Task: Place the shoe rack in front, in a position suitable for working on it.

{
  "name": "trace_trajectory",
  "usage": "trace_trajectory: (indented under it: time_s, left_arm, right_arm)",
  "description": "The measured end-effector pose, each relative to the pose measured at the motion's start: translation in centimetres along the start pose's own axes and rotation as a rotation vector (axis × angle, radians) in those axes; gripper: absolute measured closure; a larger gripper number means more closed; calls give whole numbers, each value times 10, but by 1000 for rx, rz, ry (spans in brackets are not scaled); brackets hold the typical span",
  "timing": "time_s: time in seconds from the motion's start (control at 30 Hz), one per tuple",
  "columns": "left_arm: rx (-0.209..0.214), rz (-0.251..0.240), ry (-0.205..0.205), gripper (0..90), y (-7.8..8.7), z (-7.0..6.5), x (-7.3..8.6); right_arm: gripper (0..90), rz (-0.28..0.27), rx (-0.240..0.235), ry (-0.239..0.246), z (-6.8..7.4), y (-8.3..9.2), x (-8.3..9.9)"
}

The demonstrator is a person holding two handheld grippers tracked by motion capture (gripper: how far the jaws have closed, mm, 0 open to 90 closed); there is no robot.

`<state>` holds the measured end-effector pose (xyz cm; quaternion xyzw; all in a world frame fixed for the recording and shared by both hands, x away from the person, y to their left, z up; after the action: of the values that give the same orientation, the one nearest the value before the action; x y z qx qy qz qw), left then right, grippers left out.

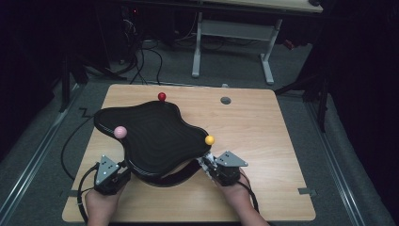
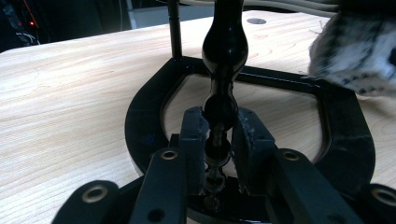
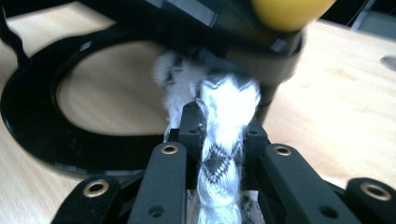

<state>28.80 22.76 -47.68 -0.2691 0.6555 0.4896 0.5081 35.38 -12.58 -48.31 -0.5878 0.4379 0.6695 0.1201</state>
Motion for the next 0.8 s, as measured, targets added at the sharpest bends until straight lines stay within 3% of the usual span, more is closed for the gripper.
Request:
trace_trajectory:
  time_s: [0.13,0.37,0.5,0.63,0.73,0.8]
  left_arm:
    - [-2,3,-5,751,0,0,0]
    - [7,1,-8,751,0,1,0]
    - [8,0,-10,751,-1,1,0]
    - [10,-1,-10,751,-1,2,0]
    - [11,-2,-10,752,-1,2,0]
    - [11,-2,-10,752,-1,2,0]
  right_arm:
    - [774,23,14,-24,-8,-3,4]
    - [773,146,-7,-43,-11,-22,24]
    - [774,147,-6,-38,-10,-23,24]
    - [778,99,6,-43,-9,-17,17]
    - [778,-13,24,-33,-7,-3,1]
    - [777,-15,25,-34,-7,-2,0]
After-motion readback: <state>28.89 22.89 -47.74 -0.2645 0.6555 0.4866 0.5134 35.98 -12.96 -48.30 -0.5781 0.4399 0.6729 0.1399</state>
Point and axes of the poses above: each handheld gripper's, and its own axes: y roughly backward along the jaws, x roughly out of its underside, z roughly to its left, the point moved 1 cm from there along -y, roughly forward along the jaws, and after that the axes turned 1 degree about y, right-handed, at the moved point
